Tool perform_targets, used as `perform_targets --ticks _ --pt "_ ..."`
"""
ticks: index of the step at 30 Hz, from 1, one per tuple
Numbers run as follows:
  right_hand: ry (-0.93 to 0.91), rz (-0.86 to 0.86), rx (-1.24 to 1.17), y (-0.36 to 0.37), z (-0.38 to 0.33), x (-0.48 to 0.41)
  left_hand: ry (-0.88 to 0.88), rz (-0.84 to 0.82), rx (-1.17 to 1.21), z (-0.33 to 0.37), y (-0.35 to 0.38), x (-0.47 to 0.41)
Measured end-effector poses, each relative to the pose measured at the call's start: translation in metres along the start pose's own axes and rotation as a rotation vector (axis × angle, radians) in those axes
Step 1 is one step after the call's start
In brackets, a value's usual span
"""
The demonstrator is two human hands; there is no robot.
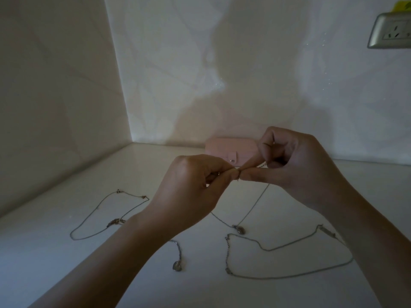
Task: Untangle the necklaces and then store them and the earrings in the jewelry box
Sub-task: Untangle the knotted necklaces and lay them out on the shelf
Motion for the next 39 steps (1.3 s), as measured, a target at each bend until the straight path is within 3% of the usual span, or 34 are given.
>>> perform_targets --ticks 17,26,39 --pt "0.012 -0.129 -0.112 -0.010 -0.008 0.003 -0.199 -0.130 0.358 0.010 -0.003 0.000" --pt "-0.088 -0.036 -0.192 -0.011 -0.016 0.005 -0.179 -0.127 0.421 0.003 -0.002 -0.001" --pt "-0.095 0.053 0.149 -0.002 -0.014 0.007 -0.319 -0.071 0.358 0.003 -0.001 -0.001"
Point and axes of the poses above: each hand's wrist, its own x-axis away from the middle knuckle, its own y-axis out of the palm, z = x × y, the point moved 2 cm from there along -x, towards the middle knuckle, and after that the axes turned 4 degrees about -z, right-handed, at the moved point
